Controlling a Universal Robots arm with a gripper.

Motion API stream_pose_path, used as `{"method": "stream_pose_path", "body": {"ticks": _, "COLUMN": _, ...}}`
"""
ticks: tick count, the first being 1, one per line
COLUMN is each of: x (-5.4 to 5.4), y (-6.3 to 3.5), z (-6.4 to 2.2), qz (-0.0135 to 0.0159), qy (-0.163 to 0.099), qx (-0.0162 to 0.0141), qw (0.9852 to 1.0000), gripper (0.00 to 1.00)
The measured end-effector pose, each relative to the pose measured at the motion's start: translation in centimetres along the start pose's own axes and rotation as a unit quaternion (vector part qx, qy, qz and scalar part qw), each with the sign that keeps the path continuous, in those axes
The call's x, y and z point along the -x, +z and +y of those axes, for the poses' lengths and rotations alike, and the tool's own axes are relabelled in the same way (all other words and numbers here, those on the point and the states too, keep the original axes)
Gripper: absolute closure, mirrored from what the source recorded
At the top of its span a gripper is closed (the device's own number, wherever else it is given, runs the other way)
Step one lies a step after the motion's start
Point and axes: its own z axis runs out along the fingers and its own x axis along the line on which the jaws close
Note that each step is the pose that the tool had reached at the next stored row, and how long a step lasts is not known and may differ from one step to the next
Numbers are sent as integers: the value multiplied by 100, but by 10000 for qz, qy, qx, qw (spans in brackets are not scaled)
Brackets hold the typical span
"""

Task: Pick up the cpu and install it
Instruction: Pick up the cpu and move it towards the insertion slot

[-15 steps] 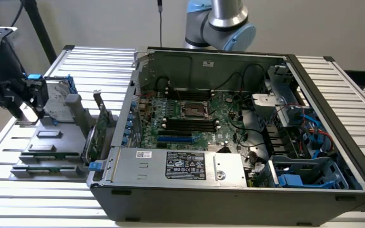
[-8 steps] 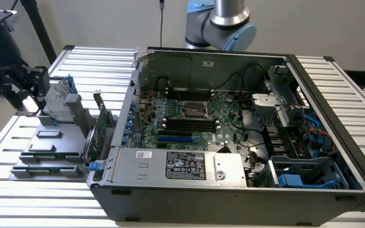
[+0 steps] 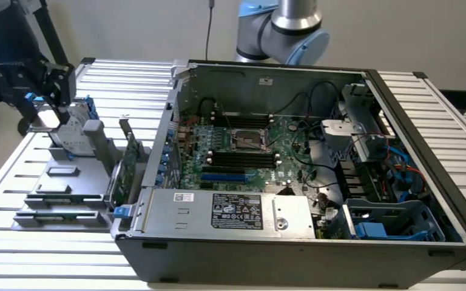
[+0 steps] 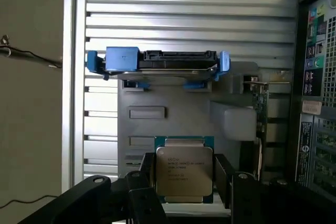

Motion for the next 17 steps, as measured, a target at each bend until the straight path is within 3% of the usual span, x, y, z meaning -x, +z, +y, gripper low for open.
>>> {"method": "stream_pose_path", "body": {"ticks": 5, "x": 220, "y": -231, "z": 5, "qz": 35, "qy": -17, "qx": 6, "qw": 10000, "gripper": 45}}
{"method": "stream_pose_path", "body": {"ticks": 9, "x": 389, "y": -358, "z": 7, "qz": 58, "qy": -37, "qx": 6, "qw": 10000, "gripper": 45}}
{"method": "stream_pose_path", "body": {"ticks": 17, "x": 750, "y": -379, "z": 1, "qz": 70, "qy": -46, "qx": 12, "qw": 10000, "gripper": 45}}
